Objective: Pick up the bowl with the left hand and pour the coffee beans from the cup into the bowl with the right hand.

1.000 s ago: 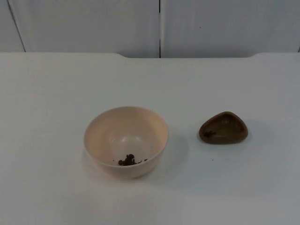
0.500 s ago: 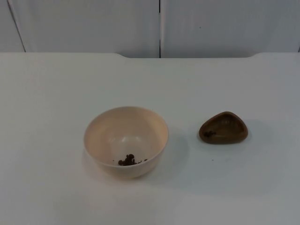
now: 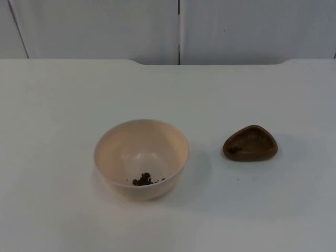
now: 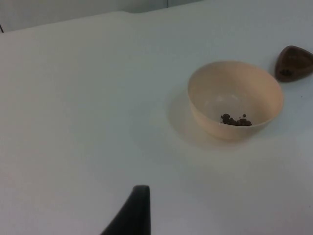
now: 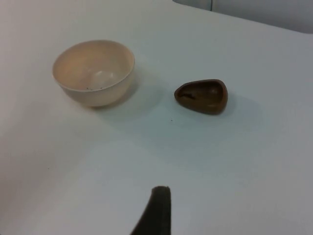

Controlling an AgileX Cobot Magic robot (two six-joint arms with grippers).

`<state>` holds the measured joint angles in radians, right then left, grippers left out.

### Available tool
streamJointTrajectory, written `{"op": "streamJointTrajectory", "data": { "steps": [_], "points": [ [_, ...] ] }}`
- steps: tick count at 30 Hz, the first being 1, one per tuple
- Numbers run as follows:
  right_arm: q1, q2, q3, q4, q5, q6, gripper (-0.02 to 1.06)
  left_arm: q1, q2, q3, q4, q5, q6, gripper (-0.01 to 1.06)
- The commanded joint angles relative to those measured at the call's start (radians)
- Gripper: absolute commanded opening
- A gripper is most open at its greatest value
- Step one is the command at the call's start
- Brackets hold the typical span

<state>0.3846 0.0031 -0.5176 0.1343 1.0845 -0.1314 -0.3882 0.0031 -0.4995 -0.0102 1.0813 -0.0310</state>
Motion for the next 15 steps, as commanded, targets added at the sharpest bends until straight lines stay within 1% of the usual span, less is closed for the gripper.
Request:
{"op": "streamJointTrajectory", "data": {
  "steps": [1, 3, 5, 7, 8, 11, 12, 13, 14, 15],
  "points": [
    [-0.003, -0.003, 0.001, -0.009, -0.002, 0.008, 0.78, 0.002, -0.003, 0.005, -0.012, -0.009, -0.004, 1.0],
    [-0.003, -0.003, 0.001, -0.018, -0.002, 0.02, 0.78, 0.002, -0.003, 0.005, -0.012, -0.009, -0.004, 1.0],
    [-0.003, -0.003, 0.002, -0.051, -0.002, 0.064, 0.79, 0.002, -0.003, 0.005, -0.012, -0.009, -0.004, 1.0],
    [-0.003, -0.003, 0.002, -0.068, -0.004, 0.09, 0.83, 0.002, -0.003, 0.005, -0.012, -0.009, -0.004, 1.0],
    [-0.003, -0.003, 0.002, -0.068, -0.004, 0.09, 0.83, 0.002, -0.003, 0.005, -0.012, -0.009, -0.004, 1.0],
    [-0.003, -0.003, 0.002, -0.068, -0.004, 0.09, 0.97, 0.002, -0.003, 0.005, -0.012, -0.009, -0.004, 1.0],
    [-0.003, -0.003, 0.002, -0.068, -0.004, 0.09, 0.97, 0.002, -0.003, 0.005, -0.012, -0.009, -0.004, 1.0],
    [-0.003, -0.003, 0.002, -0.068, -0.004, 0.09, 1.01, 0.002, -0.003, 0.005, -0.012, -0.009, -0.004, 1.0],
    [-0.003, -0.003, 0.002, -0.07, -0.004, 0.09, 1.05, 0.002, -0.003, 0.005, -0.012, -0.009, -0.004, 1.03],
    [-0.003, -0.003, 0.002, -0.073, -0.004, 0.09, 1.05, 0.002, -0.003, 0.005, -0.012, -0.009, -0.004, 1.05]
  ]
}}
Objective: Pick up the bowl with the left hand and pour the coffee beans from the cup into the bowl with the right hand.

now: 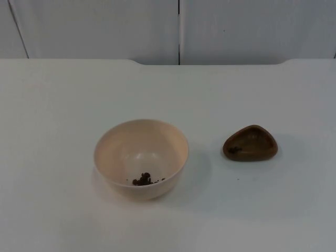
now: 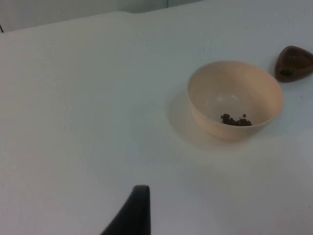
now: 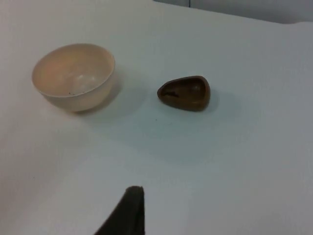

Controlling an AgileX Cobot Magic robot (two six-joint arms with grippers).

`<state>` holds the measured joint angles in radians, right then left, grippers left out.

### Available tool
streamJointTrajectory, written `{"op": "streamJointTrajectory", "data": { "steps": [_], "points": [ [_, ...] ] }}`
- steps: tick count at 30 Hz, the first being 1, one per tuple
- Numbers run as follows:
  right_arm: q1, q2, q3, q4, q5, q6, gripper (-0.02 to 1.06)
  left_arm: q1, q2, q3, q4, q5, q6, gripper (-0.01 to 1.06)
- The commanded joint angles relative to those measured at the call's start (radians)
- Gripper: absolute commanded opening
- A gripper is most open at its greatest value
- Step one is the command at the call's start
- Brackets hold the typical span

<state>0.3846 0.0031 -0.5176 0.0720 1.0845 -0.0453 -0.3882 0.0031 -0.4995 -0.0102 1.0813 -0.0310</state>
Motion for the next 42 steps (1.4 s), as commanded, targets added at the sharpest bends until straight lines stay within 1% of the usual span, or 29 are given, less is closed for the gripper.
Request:
{"op": "streamJointTrajectory", "data": {
  "steps": [1, 26, 30, 33, 34, 35, 37, 38, 39, 42],
  "points": [
    [-0.003, -0.003, 0.002, -0.016, -0.004, 0.004, 1.05, 0.002, -0.003, 0.005, -0.012, -0.009, -0.004, 1.05],
    [-0.006, -0.003, 0.002, -0.017, -0.004, -0.003, 1.05, 0.002, -0.003, 0.005, -0.012, -0.007, -0.004, 1.05],
    [-0.055, -0.003, 0.002, -0.015, -0.006, -0.003, 1.05, 0.002, -0.003, 0.005, -0.012, -0.007, -0.004, 1.05],
    [-0.127, -0.003, 0.002, -0.015, -0.006, -0.003, 1.05, 0.002, -0.003, 0.005, -0.012, -0.007, -0.004, 1.05],
    [-0.127, -0.003, 0.002, -0.015, -0.006, -0.003, 1.05, 0.002, -0.003, 0.005, -0.012, -0.007, -0.004, 1.05],
    [-0.172, -0.003, 0.002, -0.015, -0.006, -0.003, 1.05, 0.002, -0.003, 0.005, -0.012, -0.007, -0.004, 1.05],
    [-0.226, -0.003, 0.002, -0.015, -0.006, -0.003, 1.05, 0.002, -0.003, 0.005, -0.012, -0.007, -0.004, 1.05],
    [-0.248, -0.003, 0.002, -0.015, -0.006, -0.003, 1.05, 0.002, -0.003, 0.005, -0.012, -0.007, -0.004, 1.05],
    [-0.248, -0.003, 0.002, -0.015, -0.006, -0.003, 1.05, 0.002, -0.003, 0.005, -0.012, -0.007, -0.004, 1.05],
    [-0.307, -0.003, 0.002, -0.015, -0.006, -0.003, 1.05, 0.002, -0.003, 0.005, -0.012, -0.007, -0.004, 1.05]
  ]
}}
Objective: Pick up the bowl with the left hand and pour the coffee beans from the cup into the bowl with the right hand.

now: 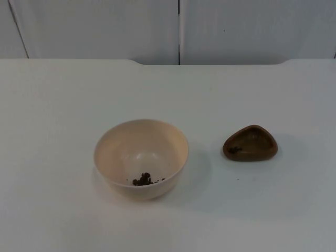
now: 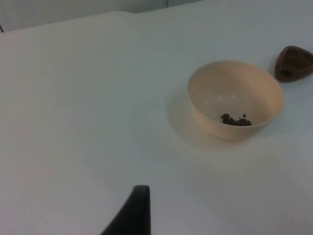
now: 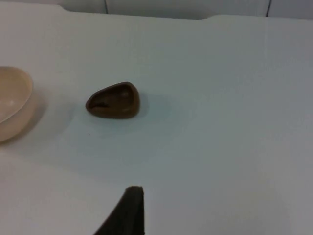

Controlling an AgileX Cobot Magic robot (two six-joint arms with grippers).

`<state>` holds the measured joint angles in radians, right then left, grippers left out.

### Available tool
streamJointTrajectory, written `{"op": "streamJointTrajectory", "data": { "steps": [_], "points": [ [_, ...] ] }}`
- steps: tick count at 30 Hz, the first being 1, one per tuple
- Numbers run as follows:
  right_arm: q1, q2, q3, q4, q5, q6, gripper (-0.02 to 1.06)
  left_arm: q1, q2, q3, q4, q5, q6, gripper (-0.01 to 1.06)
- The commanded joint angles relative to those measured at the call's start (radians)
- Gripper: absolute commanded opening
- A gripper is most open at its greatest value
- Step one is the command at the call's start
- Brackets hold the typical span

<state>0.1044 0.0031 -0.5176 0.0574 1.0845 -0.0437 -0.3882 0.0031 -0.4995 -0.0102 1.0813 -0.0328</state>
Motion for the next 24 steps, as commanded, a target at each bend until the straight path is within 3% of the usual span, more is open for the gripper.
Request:
{"op": "streamJointTrajectory", "data": {
  "steps": [1, 24],
  "points": [
    [-0.039, -0.003, 0.002, 0.0, -0.006, -0.005, 1.05, 0.002, -0.003, 0.005, -0.012, -0.007, -0.002, 1.05],
    [-0.051, -0.003, 0.002, 0.0, -0.006, 0.009, 1.05, 0.005, -0.003, 0.005, -0.01, -0.007, -0.002, 1.05]
  ]
}}
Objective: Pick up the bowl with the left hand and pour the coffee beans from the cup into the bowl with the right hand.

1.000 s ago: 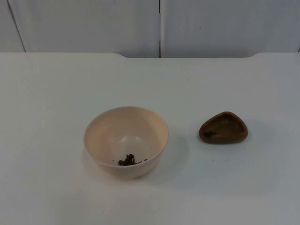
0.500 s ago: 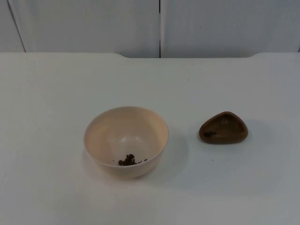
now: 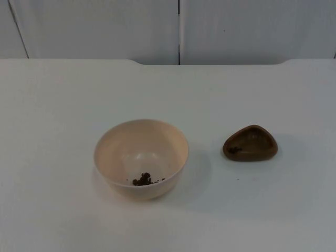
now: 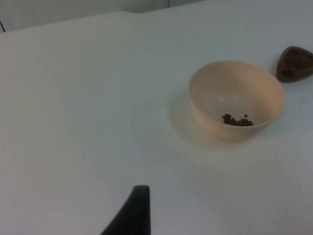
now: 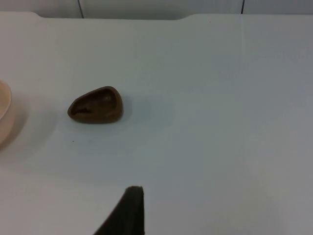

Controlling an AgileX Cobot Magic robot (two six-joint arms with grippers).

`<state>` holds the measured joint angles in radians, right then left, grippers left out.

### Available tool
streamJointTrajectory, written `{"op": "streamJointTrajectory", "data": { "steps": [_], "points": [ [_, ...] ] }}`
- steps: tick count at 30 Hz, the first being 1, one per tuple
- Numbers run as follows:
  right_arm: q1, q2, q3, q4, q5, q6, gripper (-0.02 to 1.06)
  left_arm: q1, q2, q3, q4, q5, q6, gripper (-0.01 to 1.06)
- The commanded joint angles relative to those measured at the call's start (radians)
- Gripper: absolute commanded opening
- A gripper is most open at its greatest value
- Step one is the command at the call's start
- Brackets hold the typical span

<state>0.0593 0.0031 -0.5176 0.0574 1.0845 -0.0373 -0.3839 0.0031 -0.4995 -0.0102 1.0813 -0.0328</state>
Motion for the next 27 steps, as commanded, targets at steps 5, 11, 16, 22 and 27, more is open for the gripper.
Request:
{"op": "streamJointTrajectory", "data": {
  "steps": [5, 11, 16, 22, 27],
  "points": [
    [-0.006, -0.003, 0.002, 0.0, -0.006, 0.003, 1.05, 0.018, -0.003, 0.005, -0.01, -0.007, -0.002, 1.05],
    [-0.006, -0.003, 0.002, 0.0, -0.006, 0.003, 1.05, 0.112, -0.003, 0.005, -0.01, -0.007, -0.002, 1.05],
    [-0.006, -0.003, 0.002, 0.0, -0.006, 0.003, 1.05, 0.197, -0.003, 0.005, -0.01, -0.007, -0.002, 1.05],
    [-0.006, -0.003, 0.002, 0.0, -0.006, 0.003, 1.05, 0.297, -0.003, 0.005, -0.01, -0.007, -0.002, 1.05],
    [-0.006, -0.003, 0.002, 0.0, -0.006, 0.003, 1.05, 0.341, -0.003, 0.005, -0.01, -0.007, -0.002, 1.05]
  ]
}}
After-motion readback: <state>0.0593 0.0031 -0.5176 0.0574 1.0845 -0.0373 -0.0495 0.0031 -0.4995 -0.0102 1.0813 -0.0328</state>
